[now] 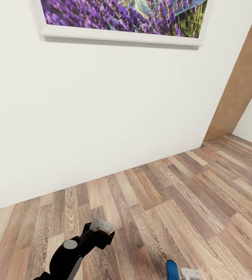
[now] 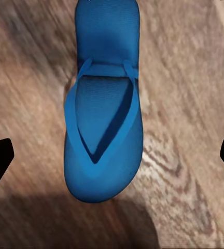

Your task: In the bedroom, move the book from the bed onto either nightstand, and place the two sandals side by side next to the bed.

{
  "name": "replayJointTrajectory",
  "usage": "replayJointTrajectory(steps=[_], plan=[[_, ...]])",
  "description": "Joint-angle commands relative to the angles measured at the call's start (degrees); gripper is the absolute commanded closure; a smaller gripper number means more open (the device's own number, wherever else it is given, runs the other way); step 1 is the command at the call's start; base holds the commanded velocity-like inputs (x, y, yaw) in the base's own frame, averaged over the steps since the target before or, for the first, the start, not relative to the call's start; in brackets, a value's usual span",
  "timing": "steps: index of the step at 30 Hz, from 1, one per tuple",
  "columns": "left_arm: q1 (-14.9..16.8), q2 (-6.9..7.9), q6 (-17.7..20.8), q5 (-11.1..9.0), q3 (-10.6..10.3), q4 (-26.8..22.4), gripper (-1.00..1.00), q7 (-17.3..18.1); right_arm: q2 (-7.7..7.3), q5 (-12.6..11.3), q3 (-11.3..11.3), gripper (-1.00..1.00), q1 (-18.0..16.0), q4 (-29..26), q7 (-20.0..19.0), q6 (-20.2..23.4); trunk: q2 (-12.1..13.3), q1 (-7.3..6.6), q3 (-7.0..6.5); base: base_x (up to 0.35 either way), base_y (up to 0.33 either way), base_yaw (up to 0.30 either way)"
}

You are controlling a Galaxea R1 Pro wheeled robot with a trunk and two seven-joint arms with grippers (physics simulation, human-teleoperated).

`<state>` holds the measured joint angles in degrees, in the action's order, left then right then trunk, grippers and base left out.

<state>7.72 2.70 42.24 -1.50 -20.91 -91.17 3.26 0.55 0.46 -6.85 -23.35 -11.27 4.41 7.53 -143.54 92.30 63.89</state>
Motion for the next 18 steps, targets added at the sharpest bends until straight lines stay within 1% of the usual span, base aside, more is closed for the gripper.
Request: replayJointTrajectory(steps=[1,18], plan=[[0.03,0.03,0.26,-0.12,-0.05,-0.04,-1.0,0.0,0.08,0.05,-0.36,-1.0,-0.07,-0.14,0.12,0.42,-0.02,-0.01,0.05,0.0,0.0,0.0],[0.01,0.02,0.16,-0.08,-0.01,0.03,-1.0,-0.33,0.32,0.06,-0.35,-1.0,-1.47,-0.08,0.23,0.86,-0.02,-0.01,0.05,0.0,0.0,0.0]])
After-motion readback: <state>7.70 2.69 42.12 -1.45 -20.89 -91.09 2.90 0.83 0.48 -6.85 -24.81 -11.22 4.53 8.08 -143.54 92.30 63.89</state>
